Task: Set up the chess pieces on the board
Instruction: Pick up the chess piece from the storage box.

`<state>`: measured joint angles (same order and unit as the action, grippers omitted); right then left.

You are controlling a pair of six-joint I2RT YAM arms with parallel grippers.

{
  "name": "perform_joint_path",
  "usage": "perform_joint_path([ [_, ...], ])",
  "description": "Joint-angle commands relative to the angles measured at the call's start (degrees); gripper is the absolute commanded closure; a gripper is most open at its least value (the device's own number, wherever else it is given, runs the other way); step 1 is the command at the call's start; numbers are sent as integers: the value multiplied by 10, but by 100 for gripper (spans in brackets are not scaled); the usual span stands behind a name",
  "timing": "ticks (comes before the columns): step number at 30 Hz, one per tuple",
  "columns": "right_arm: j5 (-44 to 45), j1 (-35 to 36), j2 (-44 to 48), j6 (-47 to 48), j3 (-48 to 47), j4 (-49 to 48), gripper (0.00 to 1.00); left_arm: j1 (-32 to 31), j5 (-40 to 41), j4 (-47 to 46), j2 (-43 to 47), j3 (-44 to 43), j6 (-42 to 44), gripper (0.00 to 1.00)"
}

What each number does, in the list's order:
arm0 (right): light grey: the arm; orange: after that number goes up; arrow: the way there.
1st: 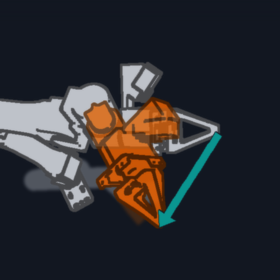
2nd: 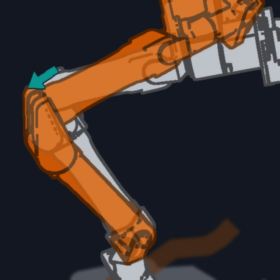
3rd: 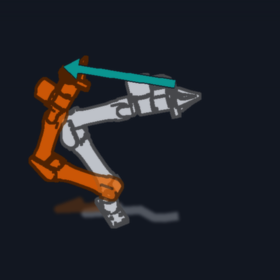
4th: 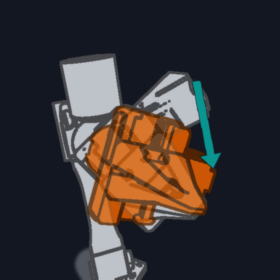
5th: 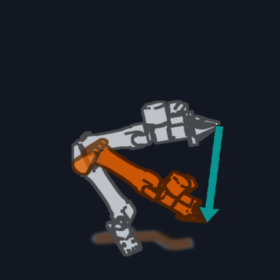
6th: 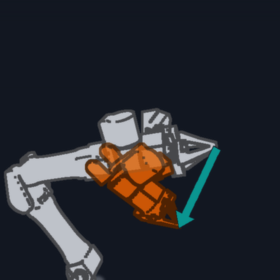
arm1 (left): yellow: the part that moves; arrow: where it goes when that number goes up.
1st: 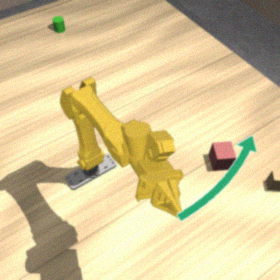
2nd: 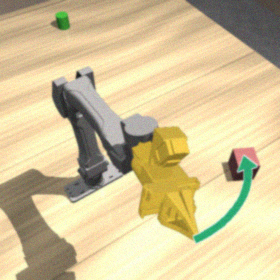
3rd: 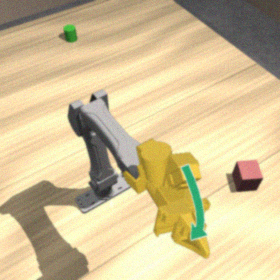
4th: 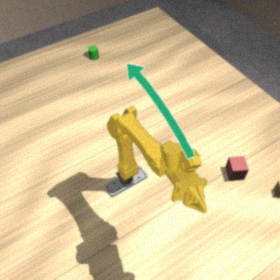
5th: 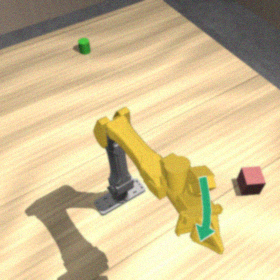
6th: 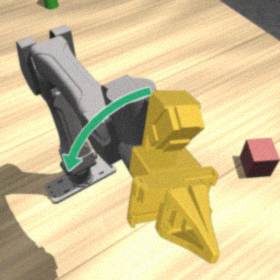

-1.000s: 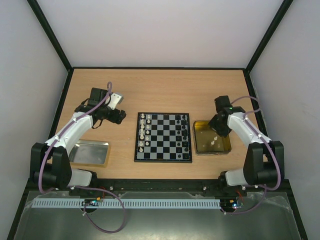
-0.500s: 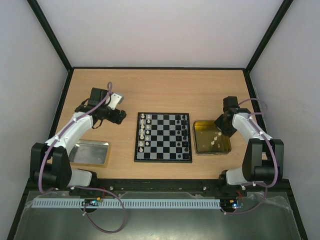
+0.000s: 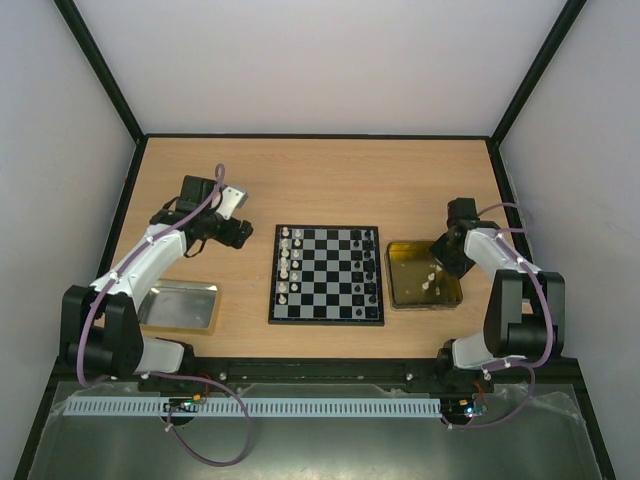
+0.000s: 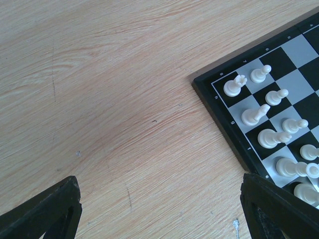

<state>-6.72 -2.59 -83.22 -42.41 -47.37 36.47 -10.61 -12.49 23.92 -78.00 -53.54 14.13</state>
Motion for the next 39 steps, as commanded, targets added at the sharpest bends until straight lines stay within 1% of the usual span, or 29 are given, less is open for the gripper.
perform_joint_path([
  [1, 12, -6, -8, 1, 5, -16, 79, -2, -1, 3, -5, 3, 4, 13],
  [13, 8, -7, -18, -2, 15, -32, 91, -2, 2, 2, -8, 4, 5, 13],
  [19, 8, -8, 0, 0, 8, -17, 93, -2, 3, 1, -8, 4, 4, 13],
  [27, -3, 4, 73, 11, -16, 48, 93, -3, 5, 2, -14, 1, 4, 12],
  [30, 5, 39, 103, 11, -30, 82, 93, -6, 9, 3, -15, -1, 4, 13],
  [33, 18, 93, 122, -2, -56, 116, 93, -9, 12, 3, -16, -2, 3, 13],
  [35, 23, 134, 132, -15, -76, 135, 93, -11, 15, 3, -17, -2, 2, 13],
  [39, 34, 244, 144, -70, -101, 154, 93, -12, 20, 5, -18, -4, 0, 12],
])
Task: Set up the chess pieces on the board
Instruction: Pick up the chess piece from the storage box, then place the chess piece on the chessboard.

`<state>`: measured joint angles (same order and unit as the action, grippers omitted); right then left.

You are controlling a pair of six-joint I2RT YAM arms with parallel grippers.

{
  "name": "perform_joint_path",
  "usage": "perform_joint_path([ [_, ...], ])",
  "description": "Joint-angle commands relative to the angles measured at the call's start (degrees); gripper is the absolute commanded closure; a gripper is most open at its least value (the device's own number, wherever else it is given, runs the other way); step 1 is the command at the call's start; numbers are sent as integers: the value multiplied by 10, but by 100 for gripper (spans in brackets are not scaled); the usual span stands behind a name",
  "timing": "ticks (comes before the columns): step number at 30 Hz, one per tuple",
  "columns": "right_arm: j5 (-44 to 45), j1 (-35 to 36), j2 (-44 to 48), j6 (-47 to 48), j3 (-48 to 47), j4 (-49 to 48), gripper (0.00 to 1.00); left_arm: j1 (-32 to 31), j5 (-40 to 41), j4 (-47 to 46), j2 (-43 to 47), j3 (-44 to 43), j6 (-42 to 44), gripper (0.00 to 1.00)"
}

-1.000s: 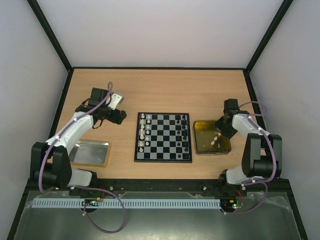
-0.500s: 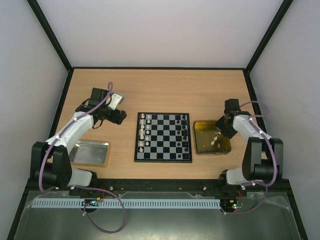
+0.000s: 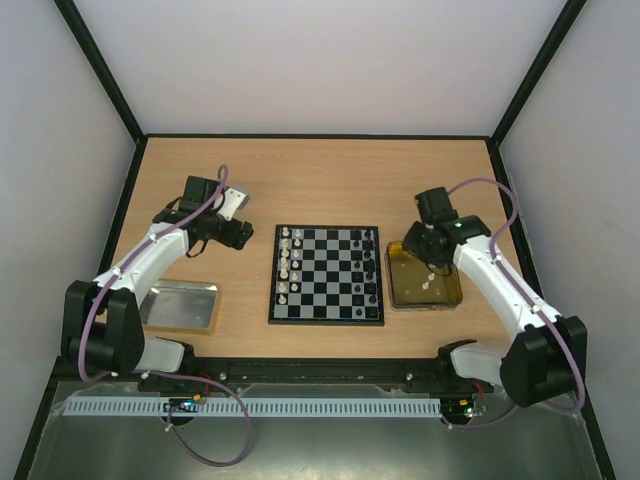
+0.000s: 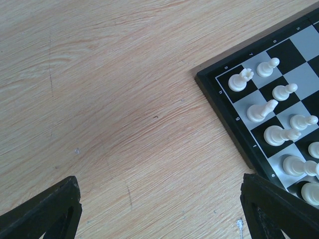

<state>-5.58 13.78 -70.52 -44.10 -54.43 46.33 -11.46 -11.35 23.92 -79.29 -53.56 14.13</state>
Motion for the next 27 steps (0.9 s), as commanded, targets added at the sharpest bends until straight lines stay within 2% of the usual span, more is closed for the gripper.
perform_joint_path([
  [1, 27, 111, 17, -69, -38, 57, 94, -4, 10, 6, -4, -4, 0, 12],
  [5, 51, 247, -11, -140, -68, 53, 94, -4, 14, 5, -4, -4, -1, 13],
  [10, 72, 410, -111, -187, -119, 21, 94, -4, 29, 0, -5, -1, -1, 13],
  [15, 71, 513, -227, -176, -203, 14, 94, -3, 34, -3, -2, 5, -1, 13],
  [19, 66, 546, -304, -141, -280, 38, 94, -3, 37, -4, -2, 4, -1, 13],
  [27, 18, 560, -364, -102, -321, 36, 93, -3, 38, -5, 1, 6, -1, 13],
])
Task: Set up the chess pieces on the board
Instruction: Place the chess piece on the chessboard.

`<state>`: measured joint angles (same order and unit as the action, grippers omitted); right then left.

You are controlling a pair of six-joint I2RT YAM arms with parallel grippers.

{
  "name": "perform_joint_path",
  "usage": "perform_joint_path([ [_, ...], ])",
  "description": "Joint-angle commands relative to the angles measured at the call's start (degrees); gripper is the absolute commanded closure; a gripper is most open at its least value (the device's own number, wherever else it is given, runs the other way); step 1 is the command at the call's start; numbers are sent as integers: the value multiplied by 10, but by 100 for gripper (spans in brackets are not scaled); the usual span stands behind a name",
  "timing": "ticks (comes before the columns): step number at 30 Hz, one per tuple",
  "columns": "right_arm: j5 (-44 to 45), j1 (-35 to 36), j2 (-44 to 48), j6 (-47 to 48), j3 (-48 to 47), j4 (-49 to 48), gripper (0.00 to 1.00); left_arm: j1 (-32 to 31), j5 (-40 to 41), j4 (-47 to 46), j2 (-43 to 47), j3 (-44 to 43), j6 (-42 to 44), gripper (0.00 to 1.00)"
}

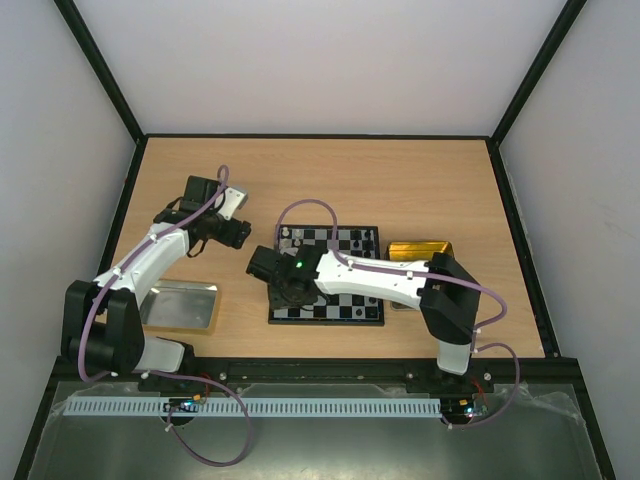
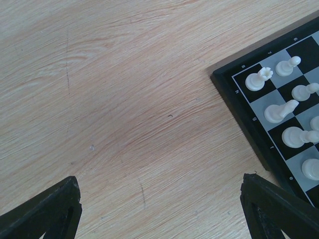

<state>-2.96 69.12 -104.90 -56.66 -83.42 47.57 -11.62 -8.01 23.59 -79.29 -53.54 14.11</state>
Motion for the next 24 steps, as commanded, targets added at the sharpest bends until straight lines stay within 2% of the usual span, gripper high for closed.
perform_joint_path([
  [1, -7, 9, -25, 24, -36, 27, 93, -2, 5, -2, 1, 5, 0, 13],
  [24, -51, 15, -78, 38, -41, 18, 93, -1, 5, -4, 9, 8, 1, 12],
])
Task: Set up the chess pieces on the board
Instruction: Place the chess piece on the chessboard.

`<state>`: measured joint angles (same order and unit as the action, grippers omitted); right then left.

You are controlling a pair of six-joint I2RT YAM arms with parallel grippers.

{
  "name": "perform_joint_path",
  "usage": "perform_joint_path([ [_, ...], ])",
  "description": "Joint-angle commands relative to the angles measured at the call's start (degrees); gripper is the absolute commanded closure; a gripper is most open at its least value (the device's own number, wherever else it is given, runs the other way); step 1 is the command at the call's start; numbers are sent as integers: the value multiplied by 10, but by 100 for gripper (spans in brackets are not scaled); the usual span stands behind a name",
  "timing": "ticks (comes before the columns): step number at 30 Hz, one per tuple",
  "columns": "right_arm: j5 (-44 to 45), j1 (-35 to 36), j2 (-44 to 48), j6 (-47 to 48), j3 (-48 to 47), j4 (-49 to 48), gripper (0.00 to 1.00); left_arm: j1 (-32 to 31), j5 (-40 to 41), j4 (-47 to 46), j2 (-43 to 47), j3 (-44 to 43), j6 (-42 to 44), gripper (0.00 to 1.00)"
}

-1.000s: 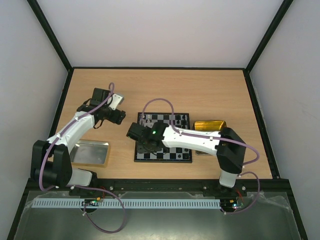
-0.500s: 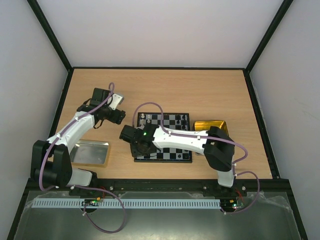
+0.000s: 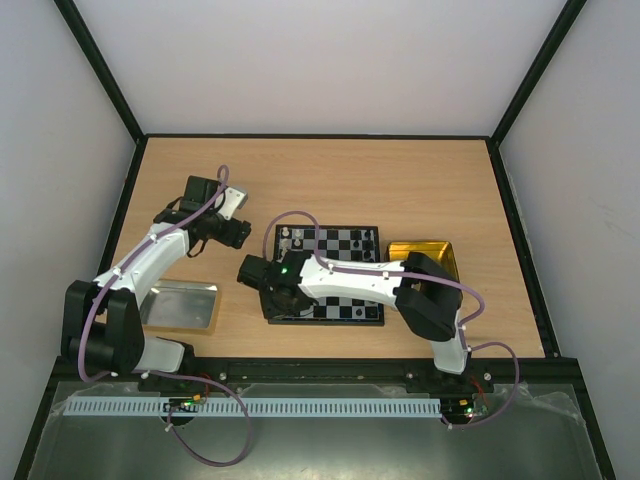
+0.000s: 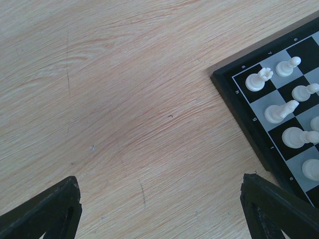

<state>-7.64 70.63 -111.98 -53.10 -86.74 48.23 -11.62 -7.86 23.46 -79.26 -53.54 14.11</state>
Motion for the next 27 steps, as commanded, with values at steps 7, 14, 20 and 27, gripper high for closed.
perform_joint_path([
  [7, -3, -10, -6, 2, 0, 3, 93, 0, 2, -4, 8, 9, 1, 13],
  [14, -11, -19, -8, 7, 5, -3, 93, 0, 2, -4, 7, 9, 2, 13],
  [20, -21, -25, -14, 14, 6, -7, 93, -1, 3, -5, 7, 9, 2, 13],
  [27, -34, -32, -16, 18, 16, -15, 92, -1, 1, -5, 3, 8, 2, 13],
])
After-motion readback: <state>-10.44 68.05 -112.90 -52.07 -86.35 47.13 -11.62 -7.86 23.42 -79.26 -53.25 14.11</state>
